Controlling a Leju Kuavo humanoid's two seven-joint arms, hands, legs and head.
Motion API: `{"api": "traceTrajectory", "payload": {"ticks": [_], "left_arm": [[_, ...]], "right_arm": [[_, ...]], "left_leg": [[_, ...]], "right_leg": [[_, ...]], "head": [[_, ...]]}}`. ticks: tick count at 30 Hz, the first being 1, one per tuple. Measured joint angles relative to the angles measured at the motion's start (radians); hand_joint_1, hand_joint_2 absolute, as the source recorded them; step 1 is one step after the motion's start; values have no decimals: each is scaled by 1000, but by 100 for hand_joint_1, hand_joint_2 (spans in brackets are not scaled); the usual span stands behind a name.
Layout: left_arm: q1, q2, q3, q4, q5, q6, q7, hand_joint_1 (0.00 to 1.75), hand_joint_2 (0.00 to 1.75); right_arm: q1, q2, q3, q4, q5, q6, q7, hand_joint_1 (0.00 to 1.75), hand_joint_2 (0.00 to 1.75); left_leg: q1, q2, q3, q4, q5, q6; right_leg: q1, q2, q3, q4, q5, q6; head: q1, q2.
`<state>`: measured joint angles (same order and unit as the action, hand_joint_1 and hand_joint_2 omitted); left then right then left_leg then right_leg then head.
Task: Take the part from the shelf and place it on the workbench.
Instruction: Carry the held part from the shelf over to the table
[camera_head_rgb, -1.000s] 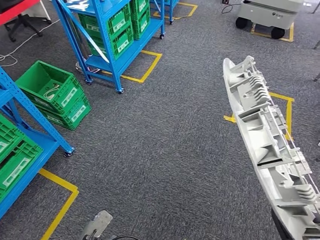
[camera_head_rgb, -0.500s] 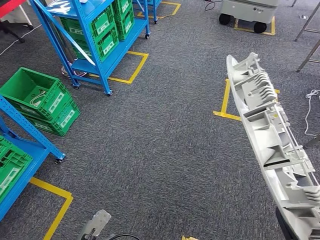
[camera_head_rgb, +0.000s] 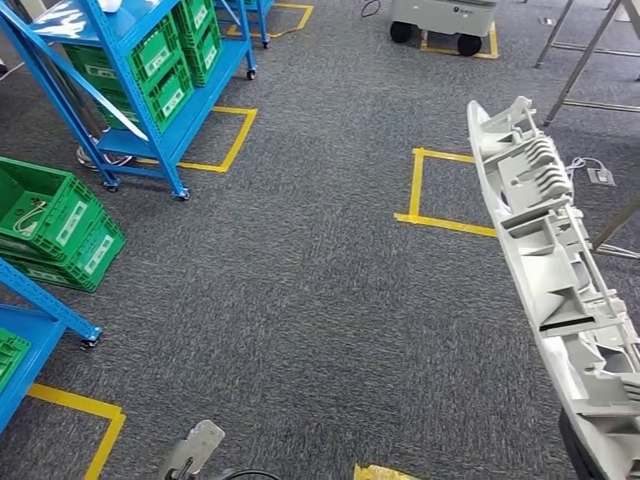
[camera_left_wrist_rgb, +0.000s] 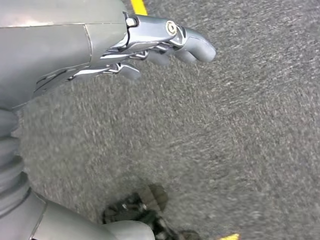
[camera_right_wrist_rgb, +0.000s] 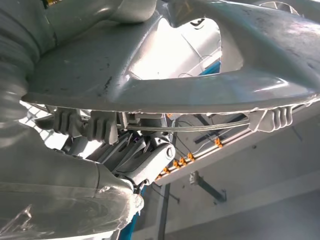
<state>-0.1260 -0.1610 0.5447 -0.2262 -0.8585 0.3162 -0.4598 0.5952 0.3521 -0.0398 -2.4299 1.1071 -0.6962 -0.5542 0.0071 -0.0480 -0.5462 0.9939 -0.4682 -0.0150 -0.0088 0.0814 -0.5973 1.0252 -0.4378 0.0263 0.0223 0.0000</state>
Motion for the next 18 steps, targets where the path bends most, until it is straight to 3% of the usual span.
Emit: {"api": "traceTrajectory", "payload": {"ticks": [1,3,5,7,8,9,10,12,14,17,18], "left_arm": [[0,0,0,0,0,0,0,0,175],[-2,1,1,0,0,0,0,0,175],[-2,1,2,0,0,1,0,0,175],[1,1,2,0,0,0,0,0,175],[2,1,3,0,0,0,0,0,175],[3,1,3,0,0,0,0,0,175],[2,1,3,0,0,-1,-1,0,175],[2,1,4,0,0,-2,-1,0,175],[1,2,6,0,3,-9,6,0,175],[-2,6,16,0,14,-17,27,0,175],[-4,9,21,0,19,-19,31,0,175]], "right_arm": [[0,0,0,0,0,0,0,169,175],[1,0,0,-2,0,0,0,169,175],[-1,0,-1,-3,-1,0,-1,169,175],[-2,0,-1,-3,-1,0,-3,169,175],[-2,0,-1,-3,-1,0,-3,169,175],[-1,0,-1,-3,-1,0,-3,169,175],[-1,0,-1,-3,-1,0,-3,169,175],[-1,0,-1,-3,-1,0,-3,169,175],[-1,0,-1,-3,0,0,-8,169,175],[-9,0,4,3,13,0,-27,169,175],[-19,0,10,9,23,0,-31,169,175]], "left_leg": [[-1,6,-1,-1,3,7],[-1,18,0,-7,9,21],[-2,32,2,-10,11,31],[-5,49,1,-9,9,35],[-6,58,1,-9,9,36],[-7,66,2,-9,8,36],[-8,72,4,-9,8,36],[-10,82,8,-7,4,31],[-15,90,9,-5,1,22],[-14,103,9,-4,-1,8],[-12,97,5,8,-12,3]], "right_leg": [[-2,5,-3,-4,3,7],[-4,-16,-17,16,-10,17],[-2,-54,-62,110,-63,21],[-2,-70,-124,243,-119,25],[-2,-72,-139,277,-126,25],[-2,-73,-135,273,-116,25],[-2,-76,-109,229,-89,23],[2,-99,-29,89,-35,18],[7,-116,17,7,-17,9],[10,-101,17,-2,-14,-9],[8,-94,16,-4,-11,-16]], "head": [[0,0],[2,0],[6,0],[7,0],[7,0],[7,0],[7,0],[7,0],[6,0],[6,0],[5,0]]}}
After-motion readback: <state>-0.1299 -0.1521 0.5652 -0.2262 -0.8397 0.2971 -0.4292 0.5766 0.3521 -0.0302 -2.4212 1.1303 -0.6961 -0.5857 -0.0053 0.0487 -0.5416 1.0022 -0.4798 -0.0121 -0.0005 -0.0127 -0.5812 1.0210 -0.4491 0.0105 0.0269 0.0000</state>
